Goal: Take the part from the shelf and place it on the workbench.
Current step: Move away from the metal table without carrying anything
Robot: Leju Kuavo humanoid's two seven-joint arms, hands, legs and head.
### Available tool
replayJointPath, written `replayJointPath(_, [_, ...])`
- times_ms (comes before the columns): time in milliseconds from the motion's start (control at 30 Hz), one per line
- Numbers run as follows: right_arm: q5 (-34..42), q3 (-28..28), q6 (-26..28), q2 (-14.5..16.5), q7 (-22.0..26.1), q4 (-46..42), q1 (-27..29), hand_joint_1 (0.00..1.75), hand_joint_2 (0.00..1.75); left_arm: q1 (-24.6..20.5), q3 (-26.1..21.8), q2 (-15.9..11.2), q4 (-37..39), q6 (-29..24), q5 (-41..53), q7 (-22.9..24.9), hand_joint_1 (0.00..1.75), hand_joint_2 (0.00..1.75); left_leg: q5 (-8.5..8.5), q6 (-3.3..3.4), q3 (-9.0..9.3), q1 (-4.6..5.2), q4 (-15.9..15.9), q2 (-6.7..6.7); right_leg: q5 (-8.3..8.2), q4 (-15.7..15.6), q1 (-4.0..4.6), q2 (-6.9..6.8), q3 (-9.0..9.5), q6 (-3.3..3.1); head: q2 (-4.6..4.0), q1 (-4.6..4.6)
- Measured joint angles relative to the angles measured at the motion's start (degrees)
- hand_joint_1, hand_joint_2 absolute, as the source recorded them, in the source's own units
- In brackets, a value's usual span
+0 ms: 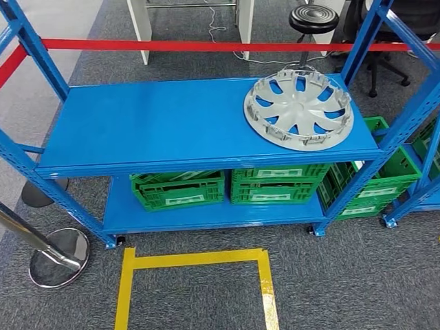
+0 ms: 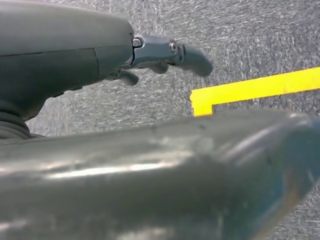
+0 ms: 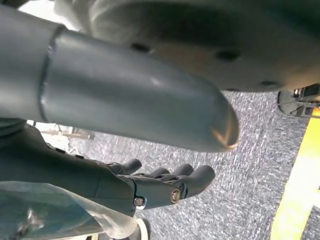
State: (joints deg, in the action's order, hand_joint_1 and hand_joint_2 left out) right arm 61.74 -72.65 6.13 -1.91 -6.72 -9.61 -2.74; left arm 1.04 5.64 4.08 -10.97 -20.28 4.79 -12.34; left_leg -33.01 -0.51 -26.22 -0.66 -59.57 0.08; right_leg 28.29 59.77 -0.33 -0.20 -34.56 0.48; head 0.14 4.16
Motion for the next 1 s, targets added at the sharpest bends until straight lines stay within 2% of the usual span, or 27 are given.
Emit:
replayJointPath(33, [0.0, 0.0, -0.01, -0.01, -0.02, 0.01, 0.07, 0.0, 0.0, -0.05, 0.0, 0.0, 0.0, 0.0, 0.0, -0.02, 0.0, 0.0, 0.52, -0.26, -1.2, -0.02, -2.46, -0.01, 0.3, -0.38, -0.1, 0.0, 0.83, -0.4, 0.0, -0.05])
replayJointPath(67, [-0.01, 0.0, -0.01, -0.01, -0.01, 0.01, 0.05, 0.0, 0.0, -0.09, 0.0, 0.0, 0.0, 0.0, 0.0, -0.03, 0.0, 0.0, 0.58, -0.52, -3.17, -0.04, -5.95, -0.01, 0.65, -0.81, -0.22, 0.0, 1.74, -0.74, 0.0, -0.16])
replayJointPath(100, [-0.01, -0.01, -0.01, -0.02, -0.01, 0.01, 0.0, 0.0, 0.0, -0.09, 0.01, 0.01, 0.0, 0.0, 0.01, -0.03, 0.0, 0.0, -0.12, -0.71, -5.56, -0.06, -9.66, -0.01, 1.07, -1.12, -0.23, 0.02, 2.57, -1.02, -0.01, -0.22])
replayJointPath(133, [-0.02, -0.01, -0.01, -0.02, -0.01, 0.01, -0.06, 0.0, 0.0, -0.08, 0.01, 0.02, 0.0, 0.0, 0.01, -0.03, 0.0, 0.0, -1.73, -0.84, -7.92, -0.06, -12.75, -0.01, 1.56, -1.31, -0.22, 0.12, 3.3, -1.19, -0.01, -0.27])
replayJointPath(167, [-0.02, -0.02, -0.01, -0.02, -0.01, 0.01, -0.09, 0.0, 0.0, -0.03, 0.02, 0.02, 0.0, 0.0, 0.02, -0.03, 0.0, 0.0, -3.65, -0.9, -9.9, -0.06, -14.77, -0.01, 2.13, -1.38, -0.2, 0.27, 4.07, -1.25, -0.01, -0.3])
replayJointPath(200, [-0.02, -0.02, -0.01, -0.02, -0.01, 0.01, -0.07, 0.0, 0.0, 0.03, 0.02, 0.02, 0.01, 0.0, 0.02, -0.03, 0.0, 0.0, -5.05, -0.87, -11.25, -0.05, -15.44, -0.01, 2.76, -1.4, -0.17, 0.44, 4.89, -1.27, -0.01, -0.31])
replayJointPath(233, [-0.01, -0.02, -0.02, -0.02, -0.02, 0.01, -0.03, 0.0, 0.0, 0.09, 0.02, 0.01, 0.01, -0.01, 0.01, -0.03, 0.0, 0.0, -5.27, -0.75, -11.95, -0.01, -14.67, -0.01, 3.45, -1.4, -0.13, 0.61, 5.8, -1.22, -0.01, -0.33])
replayJointPath(267, [-0.01, -0.02, -0.05, -0.02, -0.02, 0.01, -0.01, 0.0, 0.0, 0.15, 0.02, 0.0, 0.01, -0.02, -0.01, -0.03, 0.0, 0.0, -3.94, -0.5, -12.04, 0.05, -12.46, -0.01, 4.18, -1.41, -0.08, 0.73, 6.77, -1.15, -0.01, -0.38])
replayJointPath(333, [0.01, -0.02, -0.21, -0.01, -0.03, 0.01, -0.01, 0.0, 0.0, 0.3, 0.02, -0.06, 0.03, -0.09, -0.02, -0.03, 0.0, 0.0, 2.22, 0.33, -11.48, 0.39, -6.21, -0.09, 5.66, -1.42, 0.12, 0.82, 8.31, -0.93, -0.01, -0.55])
replayJointPath(367, [0.01, -0.02, -0.33, -0.01, -0.03, 0.0, -0.07, 0.0, 0.0, 0.35, 0.03, -0.09, 0.05, -0.13, -0.01, -0.03, 0.0, 0.0, 4.65, 0.7, -11.18, 0.57, -3.83, -0.19, 6.4, -1.46, 0.25, 0.86, 8.88, -0.73, -0.02, -0.67])
replayJointPath(400, [0.0, -0.02, -0.43, -0.01, -0.03, -0.01, -0.14, 0.0, 0.0, 0.4, 0.03, -0.11, 0.07, -0.17, 0.0, -0.03, 0.0, 0.0, 6.23, 1.03, -10.94, 0.74, -2.5, -0.29, 7.01, -1.64, 0.35, 0.92, 9.41, -0.45, -0.01, -0.78])
replayJointPath(467, [0.0, -0.02, -0.56, -0.01, -0.03, -0.01, -0.28, 0.0, 0.0, 0.38, 0.04, -0.09, 0.09, -0.23, -0.01, -0.03, 0.0, 0.0, 6.46, 1.55, -10.21, 0.79, -1.69, -0.43, 7.16, -1.57, 0.44, 1.01, 10.6, 0.3, -0.01, -0.87])
replayJointPath(500, [0.0, -0.02, -0.58, -0.02, -0.02, -0.01, -0.34, 0.0, 0.0, 0.33, 0.04, -0.04, 0.09, -0.26, -0.03, -0.03, 0.0, 0.0, 6.6, 1.85, -9.57, 0.69, -1.2, -0.44, 6.86, -0.92, 0.44, 0.98, 10.62, 0.6, -0.01, -0.85])
replayJointPath(533, [0.01, -0.02, -0.61, -0.02, -0.01, -0.01, -0.41, 0.0, 0.0, 0.27, 0.04, -0.03, 0.09, -0.31, -0.04, -0.03, 0.0, 0.0, 6.58, 2.14, -8.92, 0.54, -0.65, -0.45, 6.41, 0.71, 0.43, 0.89, 9.94, 0.9, -0.01, -0.76])
replayJointPath(600, [0.01, -0.02, -0.64, -0.02, 0.02, -0.01, -0.54, 0.0, 0.0, 0.18, 0.04, -0.02, 0.09, -0.34, -0.04, -0.07, 0.0, 0.0, 6.13, 2.6, -7.71, 0.31, 0.11, -0.43, 6.87, 6.79, 0.29, 0.75, 5.65, 1.44, -0.01, -0.57])
replayJointPath(667, [0.01, -0.02, -0.68, -0.02, 0.03, -0.01, -0.51, 0.0, 0.0, 0.2, 0.04, 0.03, 0.09, -0.36, -0.04, -0.13, 0.0, 0.0, 5.15, 2.81, -6.72, 0.26, 0.28, -0.42, 9.93, 12.83, 0.09, 0.68, 0.38, 1.97, -0.01, -0.46])
replayJointPath(700, [0.01, -0.03, -0.69, -0.02, 0.01, -0.01, -0.42, 0.0, 0.0, 0.24, 0.04, 0.09, 0.09, -0.35, -0.04, -0.16, 0.0, 0.0, 4.57, 2.81, -6.09, 0.22, 0.29, -0.45, 11.62, 13.99, 0.02, 0.67, -1.48, 2.15, -0.01, -0.45])
replayJointPath(733, [0.01, -0.03, -0.7, -0.03, -0.01, -0.01, -0.32, 0.0, 0.0, 0.3, 0.04, 0.14, 0.09, -0.36, -0.04, -0.2, 0.0, 0.0, 3.97, 2.76, -5.28, 0.18, 0.28, -0.51, 12.41, 13.65, -0.05, 0.66, -2.63, 2.31, -0.01, -0.44])
replayJointPath(767, [0.0, -0.04, -0.7, -0.07, -0.03, -0.01, -0.25, 0.0, 0.0, 0.36, 0.04, 0.17, 0.09, -0.38, -0.04, -0.24, 0.0, 0.0, 3.31, 2.68, -4.34, 0.13, 0.28, -0.57, 11.59, 11.74, -0.13, 0.64, -3.06, 2.41, -0.01, -0.43])
replayJointPath(800, [-0.01, -0.04, -0.72, -0.1, -0.04, 0.0, -0.18, 0.0, 0.0, 0.4, 0.04, 0.19, 0.09, -0.43, -0.04, -0.26, 0.0, 0.0, 2.61, 2.51, -3.36, 0.08, 0.28, -0.62, 9.0, 8.69, -0.21, 0.57, -3.02, 2.45, -0.01, -0.42])
replayJointPath(833, [-0.03, -0.05, -0.72, -0.14, -0.06, 0.01, -0.09, 0.0, 0.0, 0.43, 0.04, 0.18, 0.11, -0.48, -0.02, -0.27, 0.0, 0.0, 1.88, 2.27, -2.54, 0.1, 0.21, -0.64, 5.19, 5.61, -0.26, 0.43, -2.88, 2.34, -0.01, -0.43])
replayJointPath(867, [-0.08, -0.07, -0.73, -0.17, -0.09, 0.01, -0.06, 0.0, 0.0, 0.43, 0.04, 0.17, 0.14, -0.52, 0.02, -0.26, 0.0, 0.0, 1.2, 1.97, -1.96, 0.15, 0.16, -0.68, 2.06, 3.17, -0.22, 0.3, -2.69, 1.99, -0.01, -0.44])
replayJointPath(900, [-0.13, -0.09, -0.75, -0.19, -0.12, 0.01, -0.06, 0.0, 0.0, 0.39, 0.05, 0.17, 0.17, -0.56, 0.08, -0.23, 0.0, 0.0, 0.68, 1.63, -1.67, 0.22, 0.14, -0.71, -0.35, 1.78, -0.14, 0.23, -2.46, 1.49, -0.01, -0.46])
replayJointPath(933, [-0.17, -0.11, -0.76, -0.2, -0.18, 0.0, -0.1, 0.0, 0.0, 0.33, 0.07, 0.17, 0.2, -0.57, 0.17, -0.19, 0.0, 0.0, 0.4, 1.33, -1.53, 0.28, 0.09, -0.73, -1.39, 1.43, -0.03, 0.21, -2.34, 0.94, -0.01, -0.49])
replayJointPath(1000, [-0.29, -0.18, -0.78, -0.22, -0.31, -0.01, -0.19, 0.0, 0.0, 0.13, 0.1, 0.17, 0.2, -0.58, 0.38, -0.04, 0.0, 0.0, 0.37, 0.83, -1.49, 0.28, -0.28, -0.73, -1.44, 1.14, -0.05, 0.3, -1.69, 0.11, -0.01, -0.51])
